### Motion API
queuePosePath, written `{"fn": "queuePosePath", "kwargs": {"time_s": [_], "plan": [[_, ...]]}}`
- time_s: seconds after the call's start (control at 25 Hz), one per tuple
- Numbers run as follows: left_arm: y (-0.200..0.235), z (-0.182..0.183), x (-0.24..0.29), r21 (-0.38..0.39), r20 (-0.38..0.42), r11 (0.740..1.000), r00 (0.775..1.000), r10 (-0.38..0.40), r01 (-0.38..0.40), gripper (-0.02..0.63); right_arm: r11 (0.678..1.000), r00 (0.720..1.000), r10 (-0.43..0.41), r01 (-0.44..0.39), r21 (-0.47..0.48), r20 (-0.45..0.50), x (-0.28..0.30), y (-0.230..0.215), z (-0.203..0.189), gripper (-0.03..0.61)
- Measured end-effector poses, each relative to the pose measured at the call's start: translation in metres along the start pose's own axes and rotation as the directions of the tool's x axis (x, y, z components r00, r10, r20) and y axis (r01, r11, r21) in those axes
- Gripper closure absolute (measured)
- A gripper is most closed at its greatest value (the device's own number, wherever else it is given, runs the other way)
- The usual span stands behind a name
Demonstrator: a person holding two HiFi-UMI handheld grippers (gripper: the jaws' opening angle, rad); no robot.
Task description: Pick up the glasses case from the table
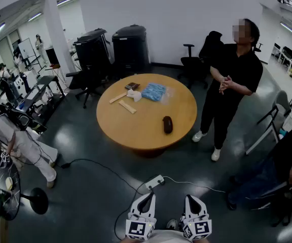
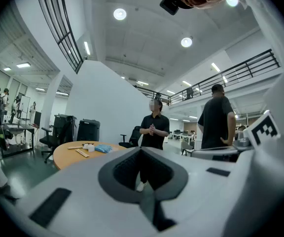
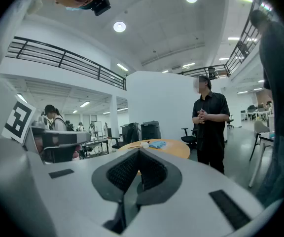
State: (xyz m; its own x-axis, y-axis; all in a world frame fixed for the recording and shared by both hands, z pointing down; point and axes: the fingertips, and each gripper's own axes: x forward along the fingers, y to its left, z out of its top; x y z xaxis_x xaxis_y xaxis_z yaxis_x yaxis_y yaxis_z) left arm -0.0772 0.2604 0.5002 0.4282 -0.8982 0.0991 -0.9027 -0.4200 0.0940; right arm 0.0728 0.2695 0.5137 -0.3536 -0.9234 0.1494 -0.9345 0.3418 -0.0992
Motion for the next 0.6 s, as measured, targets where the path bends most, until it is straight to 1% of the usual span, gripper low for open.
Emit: {"fn": "queuePosePath", "kwargs": {"time_s": [0.2,0.44,0.6], "plan": [[0.01,0.001,0.005,0.012,0.003,1.0,1.0,0.005,-0.005,0.612,1.0,1.0,0.002,-0.002,-0.001,0.003,0.007,0.001,-0.002,0.563],[0.008,-0.006,0.003,0.002,-0.016,1.0,1.0,0.009,-0.009,0.612,1.0,1.0,0.009,-0.009,-0.001,-0.004,0.006,0.002,-0.001,0.563],[0.006,-0.009,0.007,0.001,-0.029,1.0,1.0,-0.003,0.003,0.612,1.0,1.0,0.006,-0.006,0.0,0.002,0.007,0.0,-0.002,0.563]]}}
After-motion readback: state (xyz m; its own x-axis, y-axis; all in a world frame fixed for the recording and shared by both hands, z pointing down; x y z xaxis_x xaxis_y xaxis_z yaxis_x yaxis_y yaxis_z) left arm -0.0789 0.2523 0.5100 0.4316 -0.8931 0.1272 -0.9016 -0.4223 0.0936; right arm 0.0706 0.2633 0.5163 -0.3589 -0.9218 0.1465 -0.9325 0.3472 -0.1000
